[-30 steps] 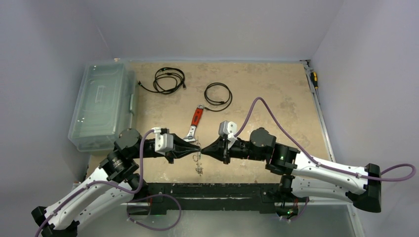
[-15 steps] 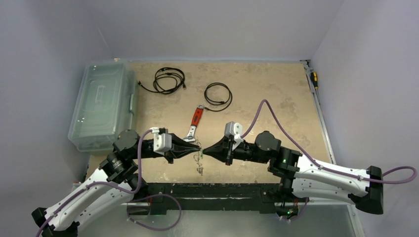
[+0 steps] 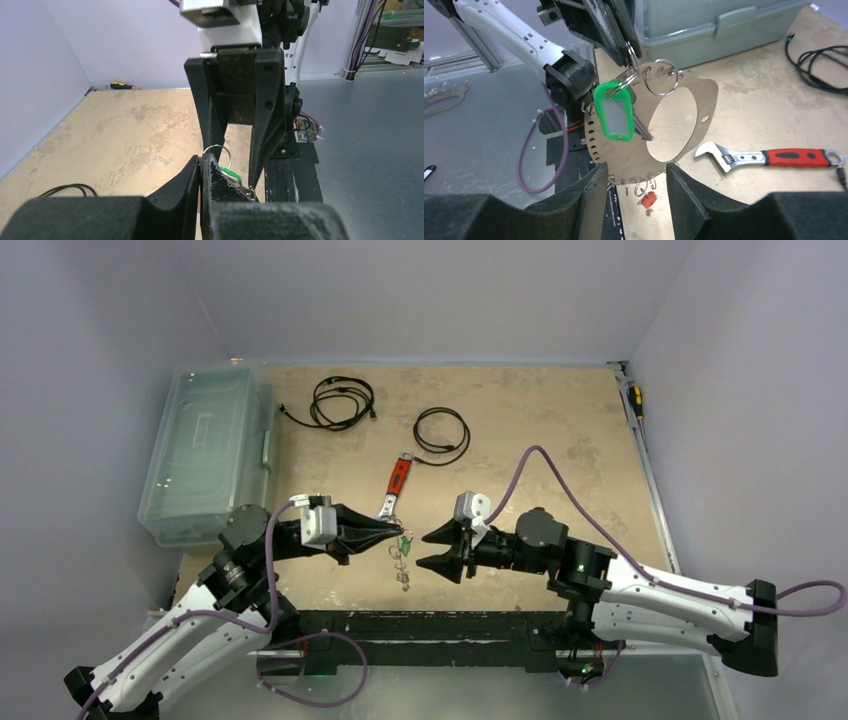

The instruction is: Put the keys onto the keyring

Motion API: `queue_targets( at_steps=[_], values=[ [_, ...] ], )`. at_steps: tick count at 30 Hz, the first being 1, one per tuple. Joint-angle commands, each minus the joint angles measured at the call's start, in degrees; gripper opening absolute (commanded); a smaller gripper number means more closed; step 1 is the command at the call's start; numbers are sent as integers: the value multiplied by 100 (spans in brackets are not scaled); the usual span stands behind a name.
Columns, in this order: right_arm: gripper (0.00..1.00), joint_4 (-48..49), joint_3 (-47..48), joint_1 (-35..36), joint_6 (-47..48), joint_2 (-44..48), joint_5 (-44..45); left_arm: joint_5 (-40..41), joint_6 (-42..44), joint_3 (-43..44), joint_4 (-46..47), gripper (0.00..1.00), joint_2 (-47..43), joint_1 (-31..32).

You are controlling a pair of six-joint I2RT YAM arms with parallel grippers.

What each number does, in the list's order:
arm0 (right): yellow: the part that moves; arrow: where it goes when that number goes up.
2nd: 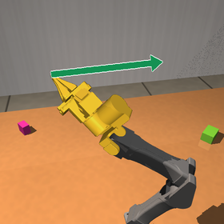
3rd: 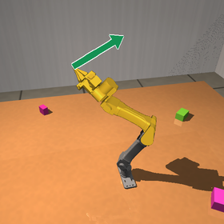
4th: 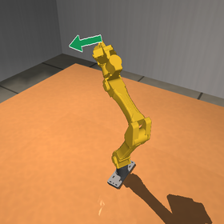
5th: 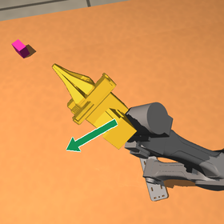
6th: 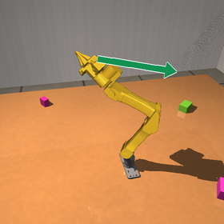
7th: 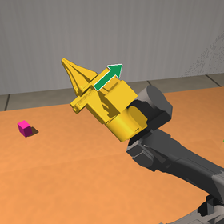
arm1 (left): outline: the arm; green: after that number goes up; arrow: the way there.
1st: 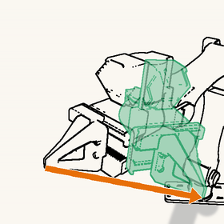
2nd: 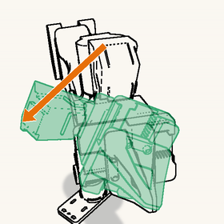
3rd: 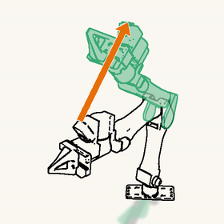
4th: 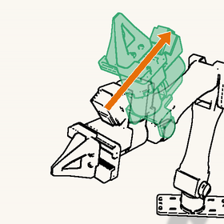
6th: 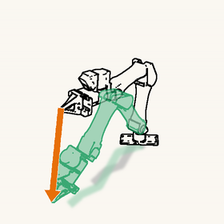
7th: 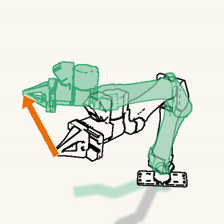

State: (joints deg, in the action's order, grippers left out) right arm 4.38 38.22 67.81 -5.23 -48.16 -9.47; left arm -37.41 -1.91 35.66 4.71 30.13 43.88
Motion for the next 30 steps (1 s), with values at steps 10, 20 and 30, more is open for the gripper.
queue_targets(
  at_steps=[10, 20, 30],
  values=[
    [58, 244, 531, 4, 122, 579, 262, 30, 50, 105, 265, 0, 73, -29],
    [59, 864, 602, 4, -528, 131, 350, 36, 89, 117, 214, 0, 133, -30],
    [58, 1308, 552, 4, -725, 56, 272, 41, 95, 126, 188, 0, 116, -29]
  ],
)
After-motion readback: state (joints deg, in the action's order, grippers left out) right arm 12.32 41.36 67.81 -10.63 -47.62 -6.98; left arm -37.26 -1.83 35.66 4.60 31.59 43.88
